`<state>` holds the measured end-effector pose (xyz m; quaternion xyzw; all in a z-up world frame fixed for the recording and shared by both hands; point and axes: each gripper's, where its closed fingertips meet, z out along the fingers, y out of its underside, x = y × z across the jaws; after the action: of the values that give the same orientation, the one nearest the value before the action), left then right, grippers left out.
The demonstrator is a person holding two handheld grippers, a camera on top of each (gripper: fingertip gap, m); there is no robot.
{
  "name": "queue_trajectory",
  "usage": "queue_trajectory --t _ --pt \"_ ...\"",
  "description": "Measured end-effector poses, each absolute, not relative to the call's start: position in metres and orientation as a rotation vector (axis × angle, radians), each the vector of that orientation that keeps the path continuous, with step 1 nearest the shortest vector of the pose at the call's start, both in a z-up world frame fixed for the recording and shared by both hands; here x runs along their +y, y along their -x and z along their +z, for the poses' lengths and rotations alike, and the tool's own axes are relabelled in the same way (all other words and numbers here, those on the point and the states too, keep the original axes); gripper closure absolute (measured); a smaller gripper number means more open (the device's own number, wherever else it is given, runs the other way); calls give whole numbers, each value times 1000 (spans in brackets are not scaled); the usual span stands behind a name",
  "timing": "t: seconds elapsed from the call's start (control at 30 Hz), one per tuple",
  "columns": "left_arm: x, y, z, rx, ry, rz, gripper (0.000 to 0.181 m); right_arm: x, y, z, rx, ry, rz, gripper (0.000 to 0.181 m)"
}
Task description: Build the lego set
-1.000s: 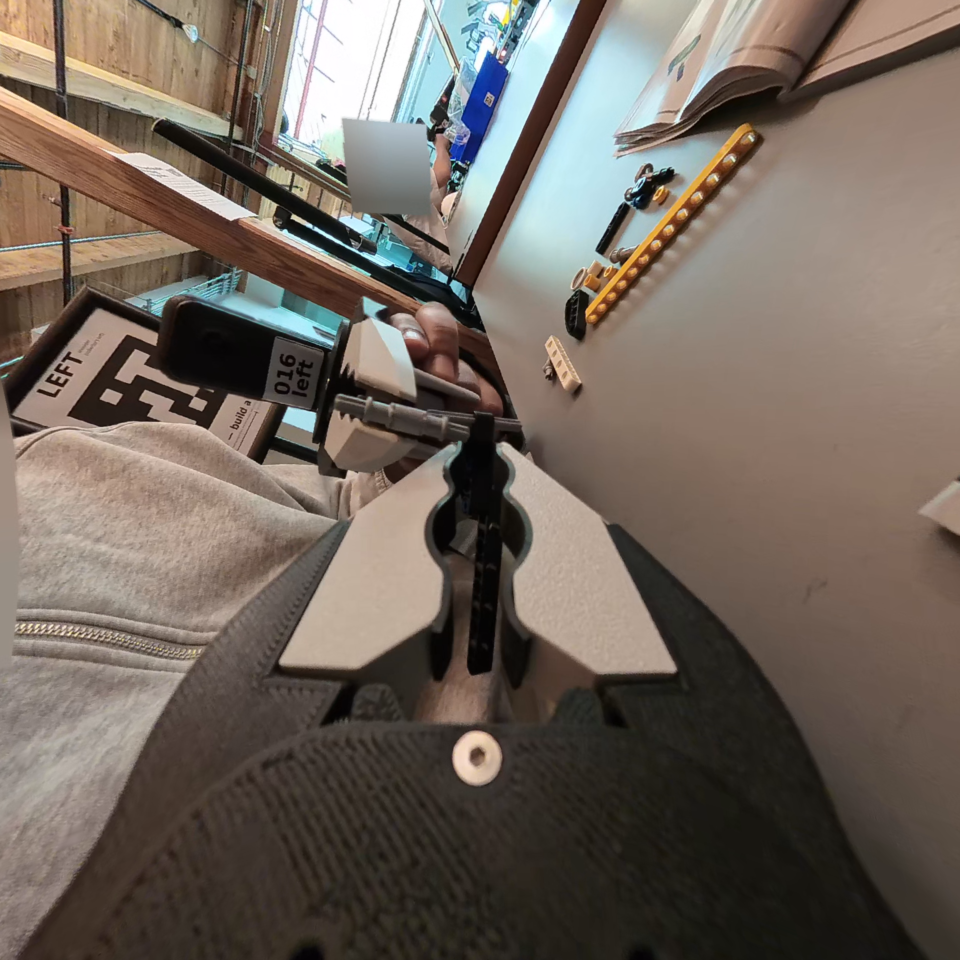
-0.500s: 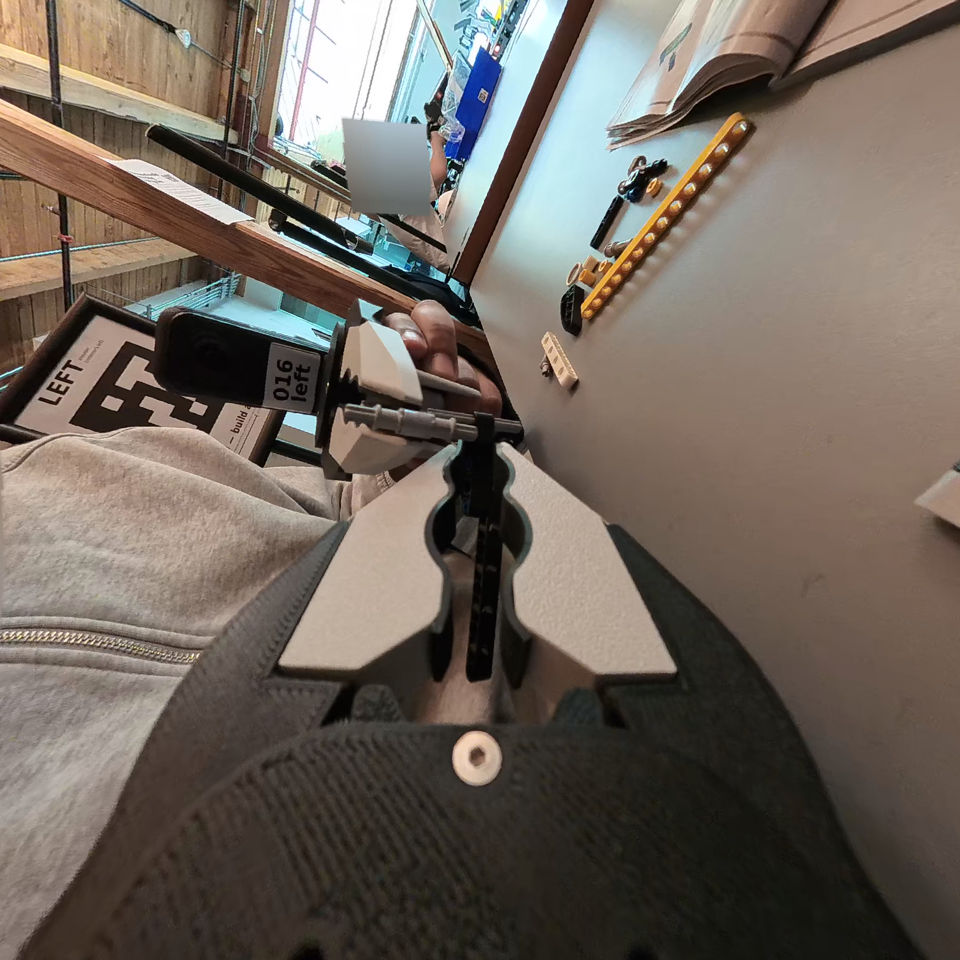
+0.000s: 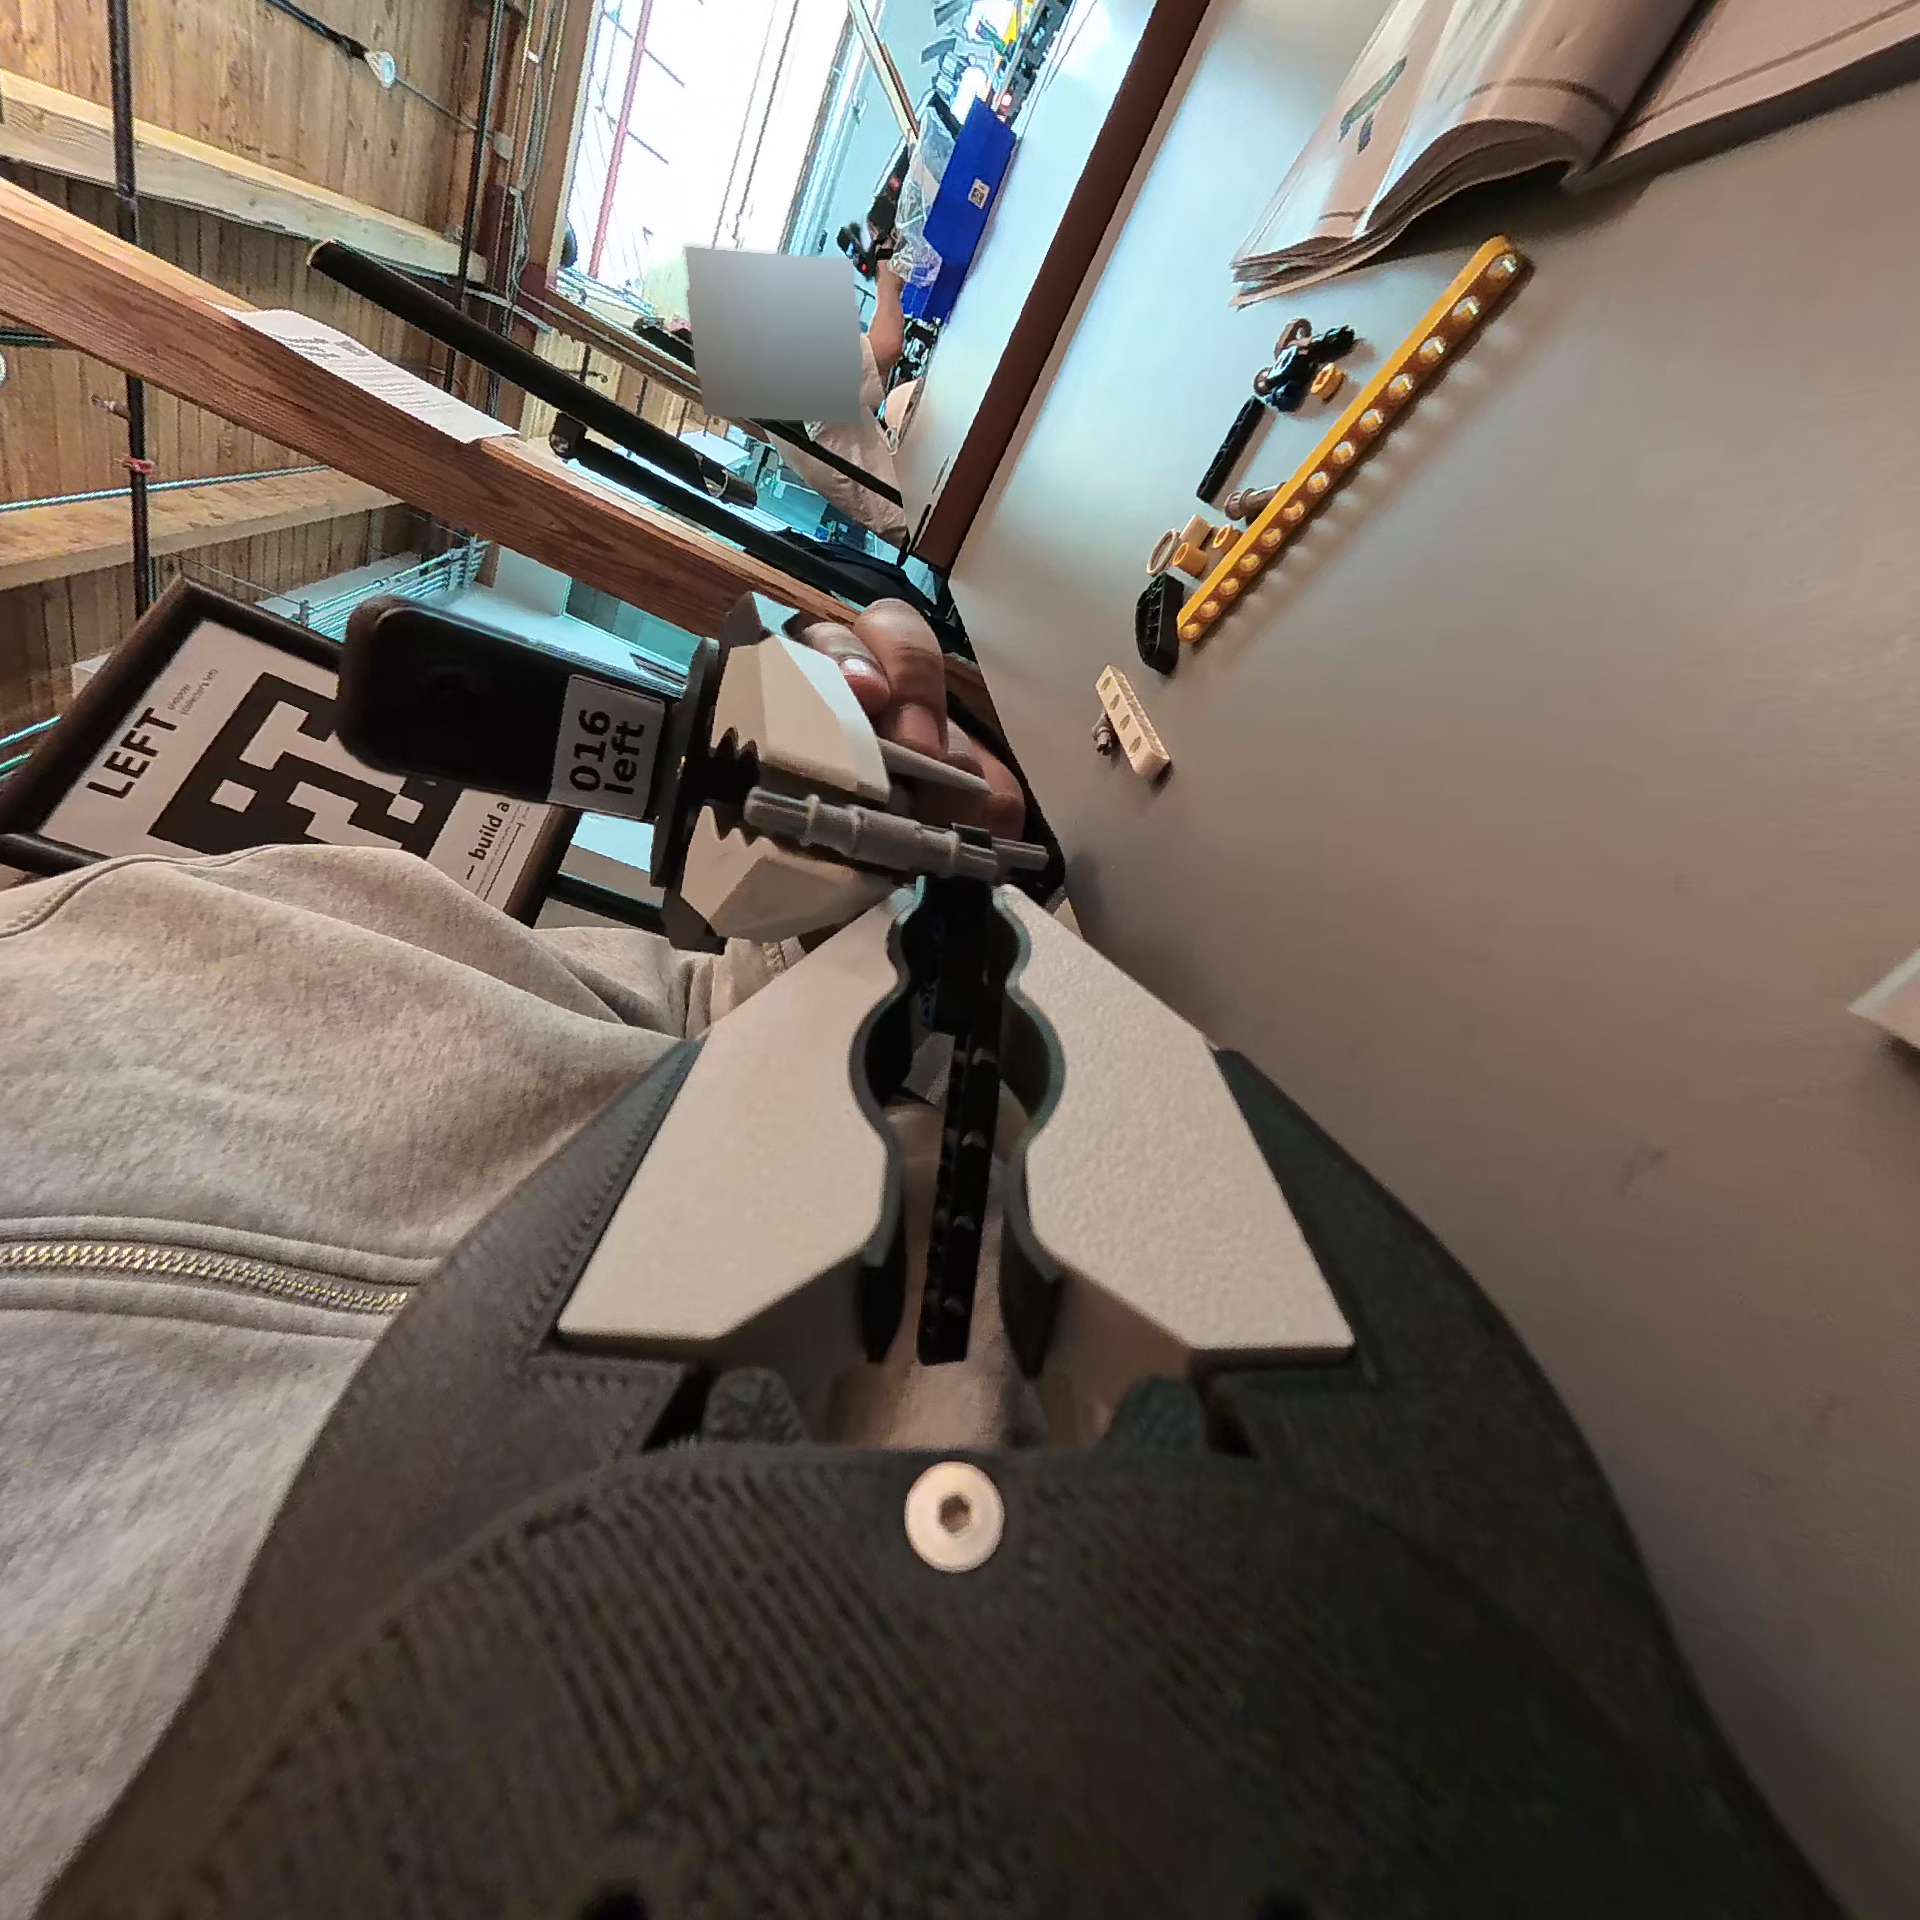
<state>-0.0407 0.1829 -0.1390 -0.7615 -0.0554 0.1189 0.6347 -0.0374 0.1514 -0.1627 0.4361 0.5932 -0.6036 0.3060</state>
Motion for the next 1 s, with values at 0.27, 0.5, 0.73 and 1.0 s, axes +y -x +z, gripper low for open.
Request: queue_trajectory --t 0.27,0.5,0.73,1.0 --pt "183 41 -135 -149 1706 255 178 153 38 -159 1515 -1137 -1609 174" --pt "182 42 -127 -175 1652 266 178 154 38 -151 1413 -1115 -1622 174" --pt "182 42 -122 -191 1624 277 178 154 37 -144 1330 -1085 -1631 174" --pt "182 42 -121 -198 1616 258 178 154 37 -143 1343 -1079 -1642 174"
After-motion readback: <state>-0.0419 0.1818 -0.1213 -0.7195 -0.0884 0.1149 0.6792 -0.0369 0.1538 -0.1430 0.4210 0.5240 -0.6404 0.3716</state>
